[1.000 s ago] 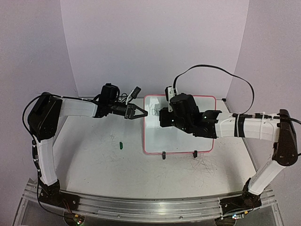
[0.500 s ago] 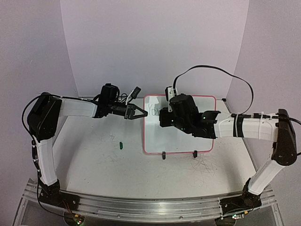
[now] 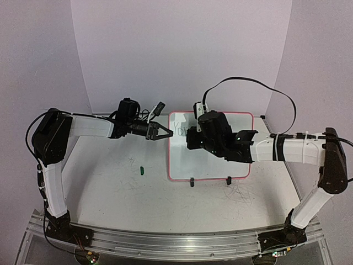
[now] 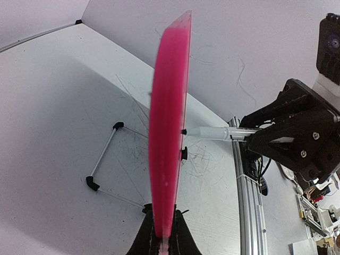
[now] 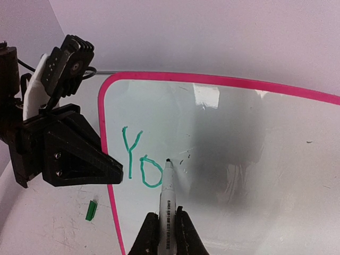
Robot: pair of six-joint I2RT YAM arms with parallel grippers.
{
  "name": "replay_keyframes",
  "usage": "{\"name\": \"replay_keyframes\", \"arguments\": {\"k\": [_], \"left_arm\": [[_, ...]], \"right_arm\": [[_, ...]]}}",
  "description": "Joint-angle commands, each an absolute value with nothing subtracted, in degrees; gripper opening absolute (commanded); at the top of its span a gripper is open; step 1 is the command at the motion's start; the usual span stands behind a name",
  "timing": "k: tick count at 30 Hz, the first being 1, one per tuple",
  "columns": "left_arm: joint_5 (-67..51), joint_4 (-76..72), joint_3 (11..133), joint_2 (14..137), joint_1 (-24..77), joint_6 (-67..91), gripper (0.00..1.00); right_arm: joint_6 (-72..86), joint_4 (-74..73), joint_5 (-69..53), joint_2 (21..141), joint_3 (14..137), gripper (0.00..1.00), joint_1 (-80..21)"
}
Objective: Write a sentence on the whiteboard
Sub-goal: Pick up the sentence from the whiteboard.
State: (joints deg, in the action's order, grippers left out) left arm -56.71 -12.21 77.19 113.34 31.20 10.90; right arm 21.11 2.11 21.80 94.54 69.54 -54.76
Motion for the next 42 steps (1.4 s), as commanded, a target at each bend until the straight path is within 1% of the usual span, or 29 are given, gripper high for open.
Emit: {"name": "replay_keyframes", "arguments": {"k": [1, 19, 42], "left_arm": [[-56.0, -12.4, 76.9, 111.4, 32.5, 9.3, 0.0], [-56.1, -12.4, 77.2, 111.6, 32.5, 9.4, 0.0], [-56.1, -12.4, 77.1, 111.6, 32.5, 9.4, 0.0]], "right_arm": [[22.1, 1.5, 23.0, 95.2, 70.0, 0.0, -54.5], [23.6, 0.8, 21.9, 94.3, 66.6, 0.0, -54.5], [23.2, -1.5, 22.7, 93.2, 66.3, 0.0, -54.6]]}}
